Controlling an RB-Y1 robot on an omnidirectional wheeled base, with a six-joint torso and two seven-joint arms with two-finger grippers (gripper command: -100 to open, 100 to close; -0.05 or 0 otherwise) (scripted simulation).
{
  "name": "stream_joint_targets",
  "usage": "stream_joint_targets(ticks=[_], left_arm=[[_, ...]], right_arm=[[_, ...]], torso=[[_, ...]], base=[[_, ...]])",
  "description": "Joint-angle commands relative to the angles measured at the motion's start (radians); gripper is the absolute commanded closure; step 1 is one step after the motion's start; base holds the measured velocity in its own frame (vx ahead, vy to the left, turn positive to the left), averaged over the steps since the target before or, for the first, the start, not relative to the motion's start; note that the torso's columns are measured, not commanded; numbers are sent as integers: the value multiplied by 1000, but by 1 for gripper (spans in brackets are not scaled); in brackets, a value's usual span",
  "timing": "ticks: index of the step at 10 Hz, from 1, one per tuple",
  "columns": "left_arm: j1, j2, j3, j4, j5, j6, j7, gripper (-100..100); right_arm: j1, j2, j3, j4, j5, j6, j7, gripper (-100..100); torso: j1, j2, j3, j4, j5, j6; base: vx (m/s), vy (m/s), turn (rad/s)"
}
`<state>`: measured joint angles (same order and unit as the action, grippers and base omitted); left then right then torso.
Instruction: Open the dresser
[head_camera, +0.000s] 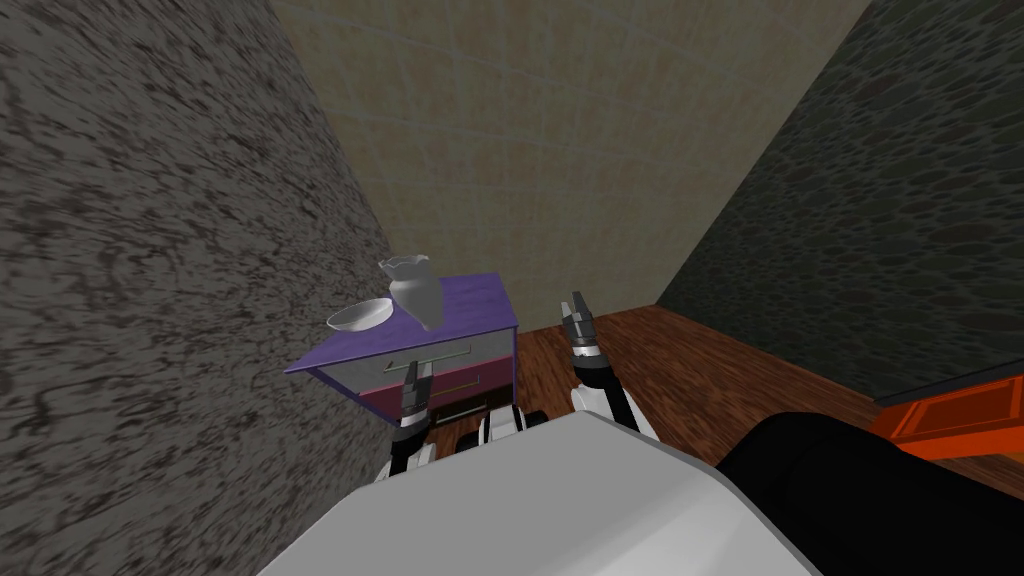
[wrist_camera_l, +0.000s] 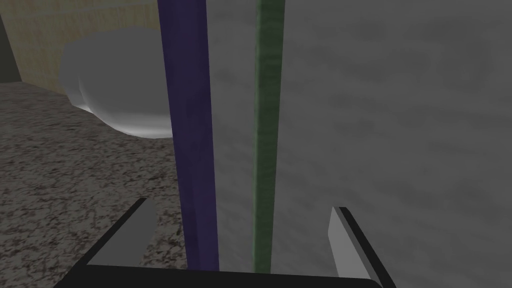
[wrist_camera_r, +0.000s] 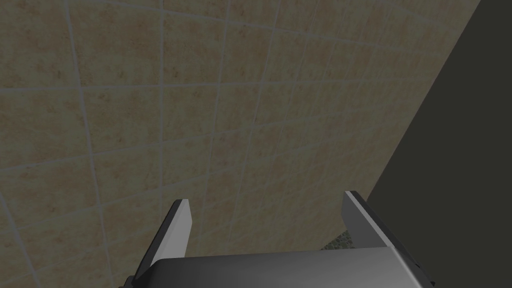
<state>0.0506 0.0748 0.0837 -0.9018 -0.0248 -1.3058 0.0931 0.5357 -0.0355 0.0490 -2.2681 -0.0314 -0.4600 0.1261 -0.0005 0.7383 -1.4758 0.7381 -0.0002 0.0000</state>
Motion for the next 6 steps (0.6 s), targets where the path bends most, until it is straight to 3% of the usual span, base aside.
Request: stream_joint_targets(ticks=[1,2,6], left_arm=[[-20,4,2,-5,2,26,0,-100],[-3,2,1,7,1,0,1,100],[41,-8,-3,27,-4,-63,0,100]], right_arm=[[0,0,0,0,0,0,0,0],[0,0,0,0,0,0,0,0],[0,0,0,0,0,0,0,0]], torso=[[1,0,0,0,0,0],[1,-1,-1,0,0,0],[1,2,1,1,-1,-1]], base=[[-17,-7,1],[16,7,-15],[34,11,-14]])
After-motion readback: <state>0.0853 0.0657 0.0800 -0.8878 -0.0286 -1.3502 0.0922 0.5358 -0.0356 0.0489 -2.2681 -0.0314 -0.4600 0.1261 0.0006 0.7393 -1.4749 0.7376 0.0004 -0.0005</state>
